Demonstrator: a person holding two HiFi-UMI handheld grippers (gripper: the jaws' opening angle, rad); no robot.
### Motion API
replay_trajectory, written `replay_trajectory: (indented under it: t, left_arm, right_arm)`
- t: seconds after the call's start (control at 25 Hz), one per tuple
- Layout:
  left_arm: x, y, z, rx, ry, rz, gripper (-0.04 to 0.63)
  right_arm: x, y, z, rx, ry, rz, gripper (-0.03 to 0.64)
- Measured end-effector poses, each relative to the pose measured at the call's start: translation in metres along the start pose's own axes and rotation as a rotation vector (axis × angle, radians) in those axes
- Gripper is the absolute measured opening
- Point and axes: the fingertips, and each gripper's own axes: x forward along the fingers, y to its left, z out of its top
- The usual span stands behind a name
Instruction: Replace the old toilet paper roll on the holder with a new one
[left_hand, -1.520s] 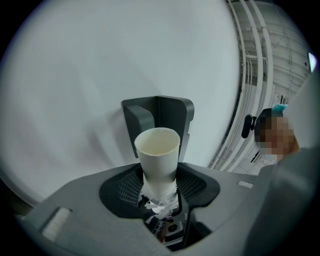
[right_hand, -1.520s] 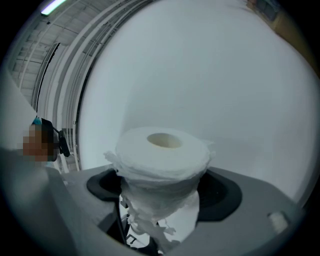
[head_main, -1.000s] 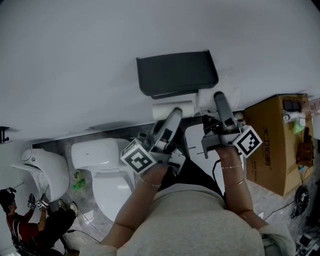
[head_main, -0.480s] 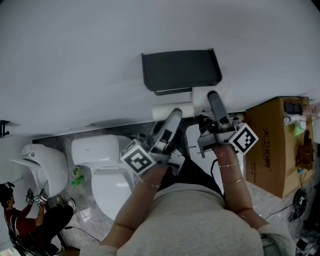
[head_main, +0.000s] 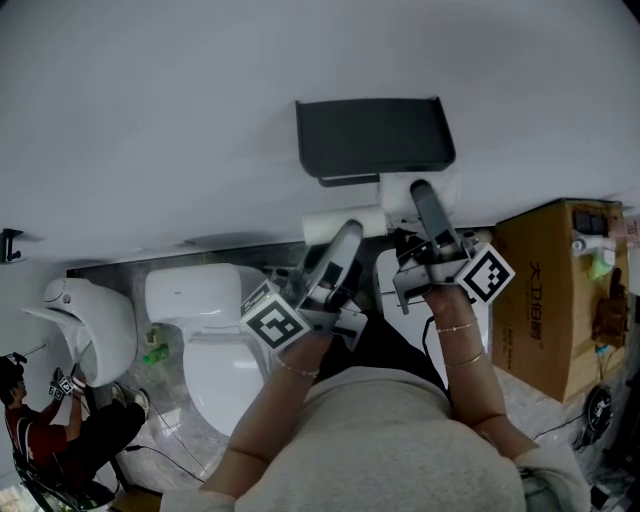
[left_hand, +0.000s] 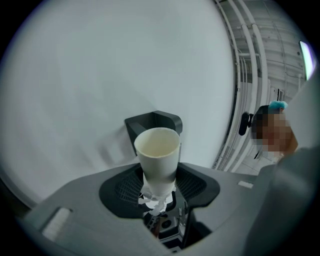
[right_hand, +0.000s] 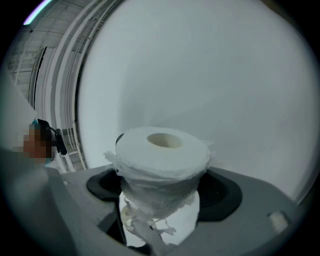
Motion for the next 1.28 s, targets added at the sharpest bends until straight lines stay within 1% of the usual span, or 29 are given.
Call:
replay_trajectory:
  t: [0.32, 0.68, 1.0, 1.28]
  left_arm:
    - [-0.011, 0.000, 0.000, 0.033, 0.001, 0.010, 0.209]
    - [-0.051, -0.001, 0.035, 0.038, -0.021, 0.012, 0.209]
    - [-0.054, 0.001, 0.039, 0.045, -0.041, 0.034, 0.209]
    - [-0.057, 0.001, 0.041, 0.037, -0.043, 0.026, 0.209]
  right_arm:
    - [0.003, -0.004, -0.008, 0.005, 0.009, 0.003, 0.435]
    - [0.026, 0.009, -0.054, 0.012, 0.020, 0.018, 0.435]
    - [0.032, 0.007, -0.058, 0.054, 0.033, 0.034, 0.435]
    - [0.037, 0.007, -0.066, 0.062, 0.012, 0.022, 0.435]
